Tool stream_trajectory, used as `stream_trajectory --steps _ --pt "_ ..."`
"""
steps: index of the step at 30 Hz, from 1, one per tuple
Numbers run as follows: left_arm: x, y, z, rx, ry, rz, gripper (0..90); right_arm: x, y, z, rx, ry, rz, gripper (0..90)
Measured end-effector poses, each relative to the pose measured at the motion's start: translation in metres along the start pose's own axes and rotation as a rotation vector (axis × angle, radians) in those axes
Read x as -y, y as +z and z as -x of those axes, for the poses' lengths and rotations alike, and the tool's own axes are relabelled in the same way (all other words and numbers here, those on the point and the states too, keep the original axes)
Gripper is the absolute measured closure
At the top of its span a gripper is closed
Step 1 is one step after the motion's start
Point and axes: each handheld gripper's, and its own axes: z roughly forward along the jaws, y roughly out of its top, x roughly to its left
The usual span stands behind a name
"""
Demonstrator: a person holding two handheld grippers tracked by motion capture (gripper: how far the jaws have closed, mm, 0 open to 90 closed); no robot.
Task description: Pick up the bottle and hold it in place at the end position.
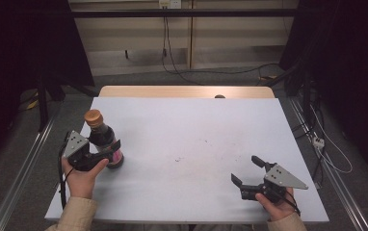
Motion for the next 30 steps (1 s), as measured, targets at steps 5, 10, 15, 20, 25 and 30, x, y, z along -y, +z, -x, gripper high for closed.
stream_trajectory --steps 5,10,15,20,25,30 --pt "-0.0004 0.0017 0.0003 -0.016 0.011 0.001 23.5 -0.0004 -0.0005 0.0002 0.0 -0.002 0.003 4.3" --pt "0.0001 0.0039 -0.0002 -0.02 0.012 0.004 26.6 -0.0003 -0.0007 0.0005 0.0 0.001 0.003 4.9" --pt "0.0002 0.0041 -0.0008 -0.022 0.012 0.008 27.4 -0.0004 -0.0004 0.0001 -0.002 0.002 0.002 5.0" --pt "0.0 0.0041 -0.001 -0.021 0.018 0.007 28.0 -0.0005 -0.0002 0.0002 -0.003 -0.004 0.002 5.0" --pt "-0.0001 0.0041 -0.0008 -0.018 0.012 0.013 28.4 -0.0006 -0.0004 0.0004 -0.001 -0.003 0.004 4.9" --pt "0.0005 0.0037 -0.0013 -0.014 0.013 0.022 28.6 -0.0006 -0.0006 0.0006 0.003 0.001 0.003 4.9"
